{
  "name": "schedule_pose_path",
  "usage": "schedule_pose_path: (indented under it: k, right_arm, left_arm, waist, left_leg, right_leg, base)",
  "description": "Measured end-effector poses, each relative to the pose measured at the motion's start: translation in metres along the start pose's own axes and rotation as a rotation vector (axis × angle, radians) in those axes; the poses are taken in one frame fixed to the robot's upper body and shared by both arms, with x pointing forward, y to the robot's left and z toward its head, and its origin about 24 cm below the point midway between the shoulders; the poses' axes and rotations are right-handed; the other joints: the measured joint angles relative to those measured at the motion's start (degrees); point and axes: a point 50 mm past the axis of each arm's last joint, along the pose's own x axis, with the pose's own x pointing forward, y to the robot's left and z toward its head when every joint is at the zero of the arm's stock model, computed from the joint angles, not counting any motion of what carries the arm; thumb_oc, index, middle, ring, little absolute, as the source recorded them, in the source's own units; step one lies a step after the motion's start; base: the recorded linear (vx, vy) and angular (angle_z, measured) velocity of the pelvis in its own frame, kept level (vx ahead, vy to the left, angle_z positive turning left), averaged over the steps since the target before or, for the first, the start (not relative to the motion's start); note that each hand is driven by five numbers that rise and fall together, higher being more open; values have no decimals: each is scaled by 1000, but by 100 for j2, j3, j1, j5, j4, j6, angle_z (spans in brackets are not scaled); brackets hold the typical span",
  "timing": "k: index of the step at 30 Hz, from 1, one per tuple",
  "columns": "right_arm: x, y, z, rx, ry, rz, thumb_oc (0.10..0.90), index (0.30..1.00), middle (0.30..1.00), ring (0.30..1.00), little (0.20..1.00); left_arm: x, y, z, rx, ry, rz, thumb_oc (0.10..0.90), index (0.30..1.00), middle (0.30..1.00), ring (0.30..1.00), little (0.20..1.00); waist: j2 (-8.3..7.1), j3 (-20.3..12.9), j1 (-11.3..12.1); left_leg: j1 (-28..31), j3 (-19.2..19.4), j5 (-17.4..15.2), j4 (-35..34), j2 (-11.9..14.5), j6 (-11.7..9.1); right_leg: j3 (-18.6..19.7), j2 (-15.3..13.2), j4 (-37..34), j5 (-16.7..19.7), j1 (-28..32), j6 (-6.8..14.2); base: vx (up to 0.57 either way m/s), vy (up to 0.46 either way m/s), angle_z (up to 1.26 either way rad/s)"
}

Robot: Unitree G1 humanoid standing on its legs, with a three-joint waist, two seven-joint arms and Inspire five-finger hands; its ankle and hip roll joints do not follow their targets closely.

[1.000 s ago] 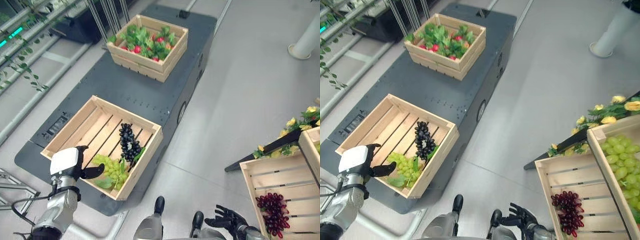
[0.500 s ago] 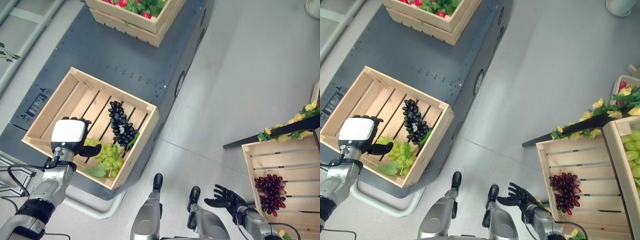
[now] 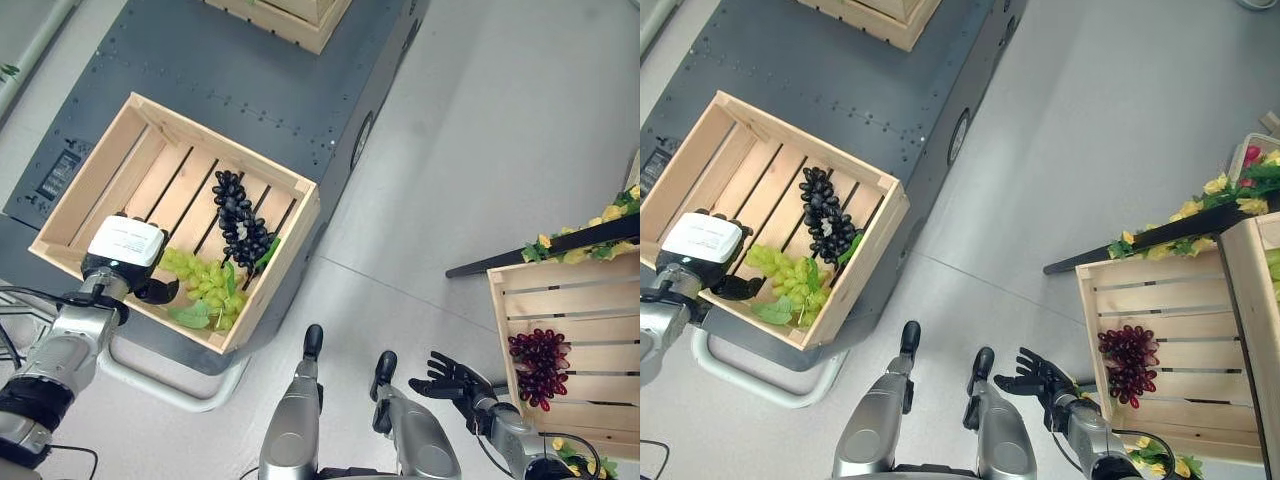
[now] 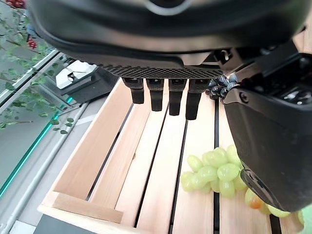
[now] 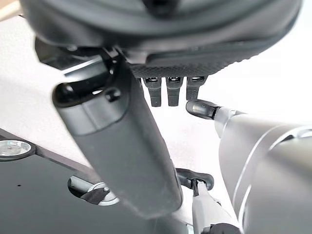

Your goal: Pick up the fruits from the basket on one side to the basket on the other side

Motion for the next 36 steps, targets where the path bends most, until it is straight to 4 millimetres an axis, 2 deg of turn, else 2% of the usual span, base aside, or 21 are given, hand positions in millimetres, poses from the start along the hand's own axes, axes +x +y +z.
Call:
schedule_pose_path:
  k: [9, 13, 20, 24, 30, 36]
  right_arm:
    - [0, 1, 1, 9, -12, 20, 800, 900, 900, 900, 900]
    - [0, 2, 2, 41, -24, 22, 800, 900, 900, 900, 900]
    - [2, 3, 8, 44, -62, 32, 800, 900, 900, 900, 900]
    - [3, 7, 10, 40, -68, 57, 800, 900, 900, 900, 900]
    - [5, 11, 12, 31, -72, 79, 800, 900, 900, 900, 900]
    - [5, 14, 11, 20, -68, 92, 800, 900, 900, 900, 900]
  left_arm:
    - [-6, 31, -12, 65, -107, 24, 800, 900, 900, 900, 900]
    - [-6, 37, -19, 90, -94, 39, 800, 900, 900, 900, 900]
    - [-6, 39, -24, 145, -90, 97, 800, 900, 900, 900, 900]
    - [-1, 35, -24, 192, -98, 112, 800, 900, 900, 900, 900]
    - [4, 42, -19, 195, -111, 172, 800, 900, 900, 900, 900]
    - [5, 35, -10, 208, -141, 178, 800, 900, 900, 900, 900]
  waist:
    - [-48, 26, 177]
    - [-106, 61, 208]
    - [-326, 160, 237]
    - [-361, 176, 229]
    - [-376, 183, 172]
    - [-378, 183, 156]
  left_leg:
    - [-102, -27, 3, 73, 17, -4]
    - [-149, -24, 0, 181, 8, -5]
    - [-296, 8, -4, 296, 28, -4]
    - [-415, 62, -10, 448, 25, -7]
    - [-638, 77, -83, 708, 42, -41]
    - [-746, 149, -107, 848, 64, -47]
  right_leg:
    - [-165, 23, 11, -38, 5, -19]
    - [-275, -30, 377, -277, -84, -33]
    - [-252, -86, 917, -507, -418, -80]
    - [-156, -113, 1147, -548, -607, -94]
    - [-109, -145, 1517, -677, -901, -115]
    - [-5, -148, 1711, -709, -1075, -142]
  base:
    - [-22, -42, 8]
    - [20, -41, 18]
    - [10, 5, 2]
    - [3, 30, -8]
    - [12, 12, -4]
    - [16, 17, -7]
